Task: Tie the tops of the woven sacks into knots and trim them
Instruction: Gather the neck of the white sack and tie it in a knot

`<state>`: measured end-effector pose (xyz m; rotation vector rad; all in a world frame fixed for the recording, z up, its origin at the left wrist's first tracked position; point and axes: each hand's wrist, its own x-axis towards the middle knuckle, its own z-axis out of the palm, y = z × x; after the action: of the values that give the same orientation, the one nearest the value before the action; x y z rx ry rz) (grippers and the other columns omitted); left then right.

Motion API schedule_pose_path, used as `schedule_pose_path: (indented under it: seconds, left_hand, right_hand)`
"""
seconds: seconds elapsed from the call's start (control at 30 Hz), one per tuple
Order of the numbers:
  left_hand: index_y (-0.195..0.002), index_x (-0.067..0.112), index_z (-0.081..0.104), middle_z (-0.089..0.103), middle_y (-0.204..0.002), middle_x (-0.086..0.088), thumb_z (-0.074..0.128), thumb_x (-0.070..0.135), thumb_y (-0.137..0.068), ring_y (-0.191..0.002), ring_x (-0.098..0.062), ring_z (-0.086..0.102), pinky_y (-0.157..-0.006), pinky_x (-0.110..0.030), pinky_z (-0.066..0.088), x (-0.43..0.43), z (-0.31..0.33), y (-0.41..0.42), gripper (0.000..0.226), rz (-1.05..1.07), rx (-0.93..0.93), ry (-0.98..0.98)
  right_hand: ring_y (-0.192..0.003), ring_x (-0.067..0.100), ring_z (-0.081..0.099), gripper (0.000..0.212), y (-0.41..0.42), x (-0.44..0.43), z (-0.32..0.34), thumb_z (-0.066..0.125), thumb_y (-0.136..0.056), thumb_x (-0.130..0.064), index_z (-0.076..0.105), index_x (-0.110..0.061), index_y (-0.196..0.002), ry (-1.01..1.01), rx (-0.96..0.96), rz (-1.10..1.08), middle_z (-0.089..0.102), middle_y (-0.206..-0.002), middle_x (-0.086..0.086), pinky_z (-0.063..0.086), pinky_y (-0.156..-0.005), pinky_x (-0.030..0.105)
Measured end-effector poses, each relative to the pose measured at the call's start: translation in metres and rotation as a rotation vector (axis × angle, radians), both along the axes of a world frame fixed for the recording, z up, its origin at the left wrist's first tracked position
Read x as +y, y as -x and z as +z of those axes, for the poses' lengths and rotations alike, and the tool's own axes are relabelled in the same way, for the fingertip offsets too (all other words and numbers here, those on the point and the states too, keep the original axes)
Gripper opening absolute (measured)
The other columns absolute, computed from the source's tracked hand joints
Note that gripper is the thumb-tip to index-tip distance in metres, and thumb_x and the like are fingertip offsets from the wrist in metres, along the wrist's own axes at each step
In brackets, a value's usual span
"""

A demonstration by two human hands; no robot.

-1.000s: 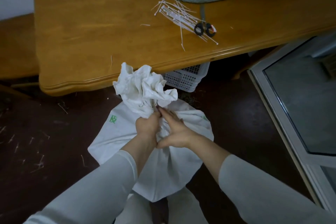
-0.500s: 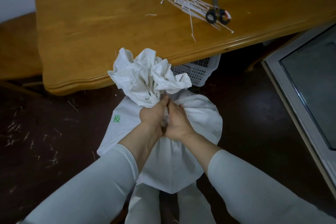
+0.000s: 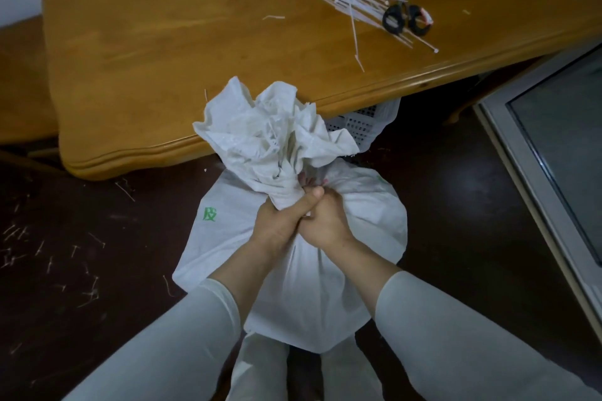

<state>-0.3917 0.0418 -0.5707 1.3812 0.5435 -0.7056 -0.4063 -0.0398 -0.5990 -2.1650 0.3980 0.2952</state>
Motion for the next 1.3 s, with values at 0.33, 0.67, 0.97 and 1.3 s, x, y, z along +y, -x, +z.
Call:
schedule_pose_path:
  seconds: [0.33,0.67,0.97,1.3]
  left_hand:
    - [-0.097,0.006,0.068,0.072,-0.095,-0.011,0.079,0.015,-0.074,-0.087,-0.022,0.069,-0.089,-0.038,0.055,-0.022,-0.003,-0.024,0.026,0.378,0.091,-0.038]
    - [-0.123,0.005,0.056,0.065,-0.110,-0.009,0.080,0.031,-0.073,-0.096,-0.026,0.065,-0.094,-0.044,0.051,-0.023,0.008,-0.046,0.060,0.436,0.240,-0.037]
    - [-0.127,0.004,0.050,0.062,-0.118,-0.010,0.083,0.038,-0.066,-0.104,-0.026,0.062,-0.099,-0.041,0.049,-0.029,0.011,-0.052,0.077,0.434,0.247,-0.134]
    - [-0.128,0.004,0.052,0.062,-0.123,-0.010,0.086,0.044,-0.057,-0.109,-0.028,0.062,-0.100,-0.042,0.048,-0.026,0.002,-0.055,0.088,0.428,0.244,-0.097]
  right_hand:
    - [-0.104,0.025,0.060,0.038,-0.020,-0.024,0.019,0.068,-0.071,-0.018,0.061,-0.010,-0.107,0.011,0.122,0.252,0.065,-0.106,0.008,0.047,-0.093,0.036]
    - [-0.095,0.016,0.060,0.021,-0.079,-0.091,0.080,0.052,-0.094,-0.023,0.065,-0.015,-0.106,0.100,-0.240,-0.340,0.064,-0.102,0.002,0.041,-0.076,0.022]
    - [-0.101,0.027,0.058,0.029,-0.151,-0.110,0.083,0.050,-0.097,-0.026,0.063,-0.009,-0.115,0.515,-0.101,-0.200,0.052,-0.124,0.011,0.043,-0.075,0.031]
    - [-0.116,0.026,0.047,0.035,-0.167,-0.099,0.079,0.036,-0.101,-0.026,0.056,-0.013,-0.127,0.527,-0.282,-0.068,0.051,-0.129,0.010,0.042,-0.081,0.032]
